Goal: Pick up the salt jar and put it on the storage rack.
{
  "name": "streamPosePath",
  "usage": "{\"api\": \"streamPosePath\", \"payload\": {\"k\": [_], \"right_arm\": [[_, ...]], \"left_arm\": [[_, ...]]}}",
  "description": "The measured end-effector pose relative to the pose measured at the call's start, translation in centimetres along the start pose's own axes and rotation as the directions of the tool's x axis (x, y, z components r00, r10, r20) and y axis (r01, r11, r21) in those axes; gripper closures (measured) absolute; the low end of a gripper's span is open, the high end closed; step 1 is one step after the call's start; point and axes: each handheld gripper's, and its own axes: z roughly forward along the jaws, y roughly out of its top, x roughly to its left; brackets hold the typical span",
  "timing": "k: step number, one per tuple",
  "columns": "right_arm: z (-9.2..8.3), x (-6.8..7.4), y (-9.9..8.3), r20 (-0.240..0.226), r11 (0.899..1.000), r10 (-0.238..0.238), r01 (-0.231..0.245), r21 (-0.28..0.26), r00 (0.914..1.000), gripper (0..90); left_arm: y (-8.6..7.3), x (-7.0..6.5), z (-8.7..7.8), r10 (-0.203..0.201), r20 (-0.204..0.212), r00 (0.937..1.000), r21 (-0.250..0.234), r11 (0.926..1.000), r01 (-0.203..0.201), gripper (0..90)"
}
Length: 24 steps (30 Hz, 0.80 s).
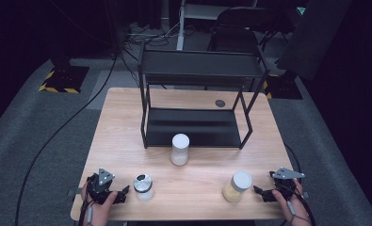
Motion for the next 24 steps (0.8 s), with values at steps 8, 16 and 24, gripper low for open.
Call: {"api": "streamPosePath", "payload": {"k": [8,16,24], "right_arm": [[0.0,0.0,0.0,0.002,1.0,0.002,-0.002,-0.001,1.0,0.2],[0.0,0.0,0.0,0.001,1.0,0.002,-0.002,-0.001,1.0,0.2],[0.0,0.0,0.0,0.001,1.0,0.001,-0.001,0.0,1.0,0.2]], "left_arm": [[-0.1,0.3,-0.3,0.018,0.005,0.9998,-0.004,0.9998,-0.018,2.5],[0.6,-0.1,-2.0,0.01,0.024,0.9997,-0.021,0.9997,-0.009,2.9],[1.3,-0.8,-4.1,0.011,0.039,0.9992,-0.073,0.9973,-0.008,2.5]]}}
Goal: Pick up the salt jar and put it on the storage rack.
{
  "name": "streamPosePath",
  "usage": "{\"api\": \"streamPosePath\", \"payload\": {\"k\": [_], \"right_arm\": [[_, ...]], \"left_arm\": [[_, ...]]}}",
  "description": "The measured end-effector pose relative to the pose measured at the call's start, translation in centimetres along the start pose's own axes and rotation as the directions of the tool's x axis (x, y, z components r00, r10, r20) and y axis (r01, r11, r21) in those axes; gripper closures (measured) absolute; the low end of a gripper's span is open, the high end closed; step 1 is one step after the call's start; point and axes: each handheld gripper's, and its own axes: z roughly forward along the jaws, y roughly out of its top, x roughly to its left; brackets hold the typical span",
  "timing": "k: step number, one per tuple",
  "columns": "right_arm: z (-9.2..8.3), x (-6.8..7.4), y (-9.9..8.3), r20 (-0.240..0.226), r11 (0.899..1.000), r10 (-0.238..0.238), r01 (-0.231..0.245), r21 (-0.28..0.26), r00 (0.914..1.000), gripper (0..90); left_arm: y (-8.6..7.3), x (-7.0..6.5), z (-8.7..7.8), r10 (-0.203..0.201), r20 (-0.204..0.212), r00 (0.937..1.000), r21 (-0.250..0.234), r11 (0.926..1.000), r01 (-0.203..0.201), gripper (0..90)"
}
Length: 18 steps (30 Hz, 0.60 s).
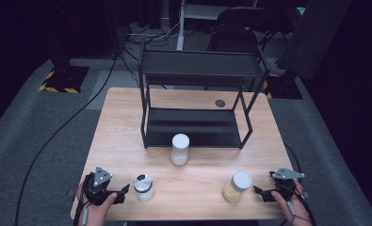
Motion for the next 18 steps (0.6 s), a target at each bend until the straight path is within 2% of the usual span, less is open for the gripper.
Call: {"api": "streamPosePath", "payload": {"k": [7,10,14,18], "right_arm": [[0.0,0.0,0.0,0.0,1.0,0.0,0.0,0.0,1.0,0.2],[0.0,0.0,0.0,0.0,1.0,0.0,0.0,0.0,1.0,0.2],[0.0,0.0,0.0,0.0,1.0,0.0,0.0,0.0,1.0,0.2],[0.0,0.0,0.0,0.001,1.0,-0.001,0.001,0.001,1.0,0.2]], "left_arm": [[0.7,-1.0,-1.6,0.0,0.002,1.0,-0.043,0.9991,0.0,2.5],[1.0,-1.5,-2.3,0.013,-0.003,0.9999,-0.059,0.9982,-0.013,2.3],[1.1,-2.1,-3.0,0.016,-0.004,0.9999,-0.098,0.9951,-0.016,2.3],[1.3,-2.8,-3.6,-0.001,0.001,1.0,-0.128,0.9918,0.001,2.6]]}}
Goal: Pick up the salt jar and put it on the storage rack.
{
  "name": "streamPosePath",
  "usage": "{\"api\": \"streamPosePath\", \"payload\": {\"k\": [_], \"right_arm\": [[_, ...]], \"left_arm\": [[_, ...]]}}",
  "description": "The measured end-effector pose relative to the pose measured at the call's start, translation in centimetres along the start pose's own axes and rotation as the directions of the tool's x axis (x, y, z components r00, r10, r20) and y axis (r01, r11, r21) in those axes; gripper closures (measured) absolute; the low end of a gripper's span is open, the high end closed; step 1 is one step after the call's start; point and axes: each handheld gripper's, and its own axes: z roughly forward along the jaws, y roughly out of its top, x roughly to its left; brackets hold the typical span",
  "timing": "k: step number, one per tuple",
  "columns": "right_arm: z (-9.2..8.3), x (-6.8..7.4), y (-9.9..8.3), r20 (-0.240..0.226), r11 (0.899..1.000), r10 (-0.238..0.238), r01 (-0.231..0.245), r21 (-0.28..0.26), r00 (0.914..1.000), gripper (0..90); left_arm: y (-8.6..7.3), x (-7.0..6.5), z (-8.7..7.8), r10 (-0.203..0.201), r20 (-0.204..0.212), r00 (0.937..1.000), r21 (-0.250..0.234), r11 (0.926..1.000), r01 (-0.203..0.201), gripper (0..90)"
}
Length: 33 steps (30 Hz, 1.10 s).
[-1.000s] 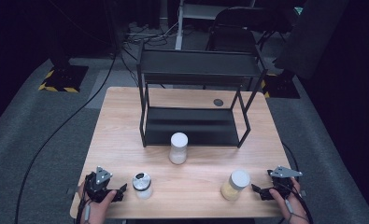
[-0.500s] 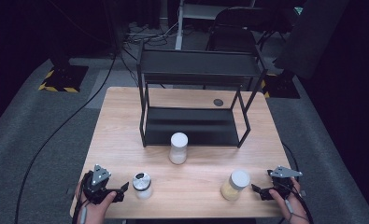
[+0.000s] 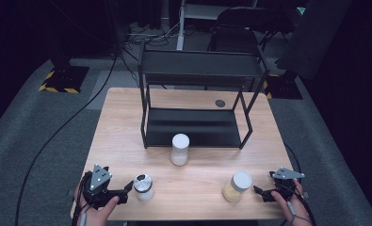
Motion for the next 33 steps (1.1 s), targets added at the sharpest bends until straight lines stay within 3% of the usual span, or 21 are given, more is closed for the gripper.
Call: {"api": "streamPosePath", "payload": {"k": [3,15,19,25,33], "right_arm": [[0.0,0.0,0.0,0.0,1.0,0.0,0.0,0.0,1.0,0.2],[0.0,0.0,0.0,0.0,1.0,0.0,0.0,0.0,1.0,0.2],[0.0,0.0,0.0,0.0,1.0,0.0,0.0,0.0,1.0,0.2],[0.0,0.0,0.0,0.0,1.0,0.0,0.0,0.0,1.0,0.2],[0.0,0.0,0.0,0.0,1.0,0.0,0.0,0.0,1.0,0.2]], "left_arm": [[0.4,-0.8,-0.2,0.016,-0.008,0.9998,-0.008,0.9998,-0.016,3.2],[1.1,-2.5,0.1,0.019,0.065,0.9977,-0.057,0.9982,-0.016,4.1],[1.4,-3.4,0.4,0.03,0.07,0.9971,-0.062,0.9977,-0.026,4.7],[1.2,-3.9,1.2,0.011,0.089,0.996,-0.069,0.9976,-0.005,4.9],[0.1,-4.2,2.3,-0.008,0.085,0.9963,-0.078,0.9969,0.014,5.2]]}}
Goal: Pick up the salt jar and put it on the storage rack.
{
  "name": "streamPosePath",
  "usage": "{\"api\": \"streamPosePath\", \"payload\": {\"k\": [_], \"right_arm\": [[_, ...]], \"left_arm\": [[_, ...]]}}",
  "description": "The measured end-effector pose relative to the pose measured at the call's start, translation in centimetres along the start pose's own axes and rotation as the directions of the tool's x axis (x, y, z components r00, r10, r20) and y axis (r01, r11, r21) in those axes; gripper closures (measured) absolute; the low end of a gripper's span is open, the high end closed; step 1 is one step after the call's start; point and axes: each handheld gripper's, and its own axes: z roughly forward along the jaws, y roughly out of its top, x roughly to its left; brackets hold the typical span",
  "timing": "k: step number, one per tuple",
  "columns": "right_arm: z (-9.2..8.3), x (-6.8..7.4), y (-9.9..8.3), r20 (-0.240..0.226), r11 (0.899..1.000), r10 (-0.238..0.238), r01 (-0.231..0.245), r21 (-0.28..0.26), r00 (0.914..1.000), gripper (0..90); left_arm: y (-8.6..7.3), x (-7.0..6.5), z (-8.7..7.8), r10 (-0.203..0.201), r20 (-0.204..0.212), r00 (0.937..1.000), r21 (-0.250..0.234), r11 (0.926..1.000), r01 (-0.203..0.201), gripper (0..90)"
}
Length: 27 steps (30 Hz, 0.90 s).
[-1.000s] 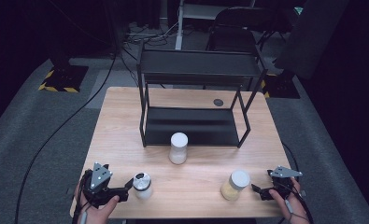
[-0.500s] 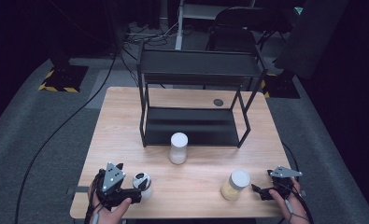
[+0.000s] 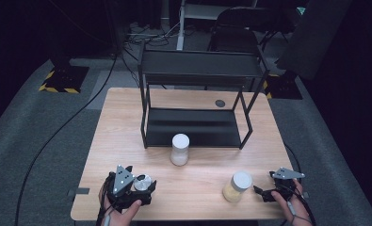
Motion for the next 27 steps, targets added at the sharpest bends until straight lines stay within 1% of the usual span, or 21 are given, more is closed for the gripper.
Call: {"api": "streamPosePath", "payload": {"k": [5,10,12,15,17,20,23,24,27], "right_arm": [[0.0,0.0,0.0,0.0,1.0,0.0,0.0,0.0,1.0,0.2],[0.0,0.0,0.0,-0.002,1.0,-0.002,0.002,0.0,1.0,0.2],[0.0,0.0,0.0,-0.003,1.0,-0.002,0.002,0.0,1.0,0.2],[0.0,-0.1,0.0,-0.004,1.0,-0.003,0.003,0.0,1.0,0.2],[0.0,-0.1,0.0,-0.006,1.0,-0.005,0.005,0.0,1.0,0.2],[0.0,-0.1,0.0,-0.007,1.0,-0.006,0.006,0.0,1.0,0.2],[0.0,-0.1,0.0,-0.007,1.0,-0.006,0.006,0.0,1.0,0.2],[0.0,-0.1,0.0,-0.007,1.0,-0.006,0.006,0.0,1.0,0.2],[0.0,-0.1,0.0,-0.007,1.0,-0.006,0.006,0.0,1.0,0.2]], "left_arm": [[-0.7,-0.1,0.6,-0.004,-0.012,0.9999,0.016,0.9999,0.004,5.9],[-1.3,-0.1,1.4,0.021,-0.014,0.9997,0.034,0.9992,-0.02,6.5],[-1.7,-0.1,1.7,0.016,-0.014,0.9998,0.041,0.999,-0.015,7.2],[-2.1,-0.1,2.2,0.023,-0.026,0.9994,0.059,0.998,-0.021,7.4],[-2.3,0.0,2.5,0.018,-0.028,0.9994,0.066,0.9977,-0.016,7.8],[-2.6,0.1,2.8,0.019,-0.027,0.9995,0.076,0.997,-0.017,8.3],[-2.9,0.5,3.2,0.016,-0.005,0.9999,0.079,0.9968,-0.016,9.9],[-3.1,0.6,3.3,0.008,-0.002,1.0,0.077,0.997,-0.008,10.2],[-3.4,0.6,3.4,0.008,-0.005,1.0,0.083,0.9965,-0.008,12.5]]}}
